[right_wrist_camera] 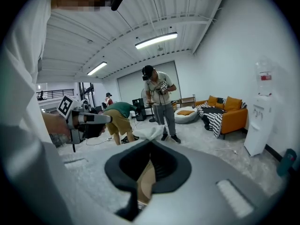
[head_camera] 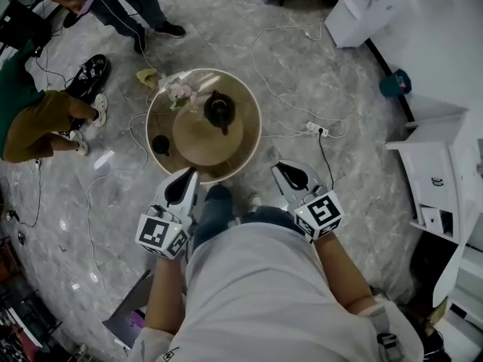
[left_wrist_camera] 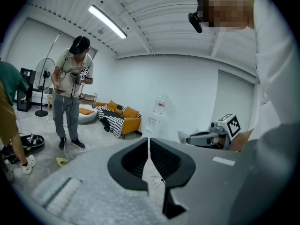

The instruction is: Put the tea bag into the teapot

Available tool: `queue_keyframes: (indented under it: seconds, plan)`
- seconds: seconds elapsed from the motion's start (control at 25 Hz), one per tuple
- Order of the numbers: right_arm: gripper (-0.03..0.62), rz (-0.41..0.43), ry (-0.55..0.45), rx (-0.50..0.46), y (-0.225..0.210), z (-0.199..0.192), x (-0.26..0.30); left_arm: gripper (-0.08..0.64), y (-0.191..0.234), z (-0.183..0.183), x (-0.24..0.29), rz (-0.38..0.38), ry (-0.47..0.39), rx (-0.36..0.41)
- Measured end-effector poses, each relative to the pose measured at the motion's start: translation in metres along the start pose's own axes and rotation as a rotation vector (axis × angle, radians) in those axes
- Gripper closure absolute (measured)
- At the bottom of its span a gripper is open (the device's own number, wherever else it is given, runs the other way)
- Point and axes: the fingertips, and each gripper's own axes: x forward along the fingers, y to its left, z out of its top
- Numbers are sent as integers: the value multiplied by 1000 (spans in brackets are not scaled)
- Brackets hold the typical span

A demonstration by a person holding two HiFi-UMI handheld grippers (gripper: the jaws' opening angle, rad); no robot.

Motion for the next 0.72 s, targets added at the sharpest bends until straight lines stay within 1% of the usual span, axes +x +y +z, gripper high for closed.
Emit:
queue_keyframes:
  seconds: [0.2, 0.48, 0.6, 0.72]
  plan:
    - [589, -22, 38, -10, 1, 19, 48, 549, 50, 9, 9, -39, 7, -11]
    - [589, -44, 75, -33, 12, 41, 111, 549, 115, 20, 7, -66, 1, -46]
    - [589, -43, 102, -43, 15, 45, 137, 549, 136, 21, 3, -75, 6, -62]
    - [589, -32, 135, -54, 15, 45, 156, 549, 148, 19, 0, -76, 19, -79]
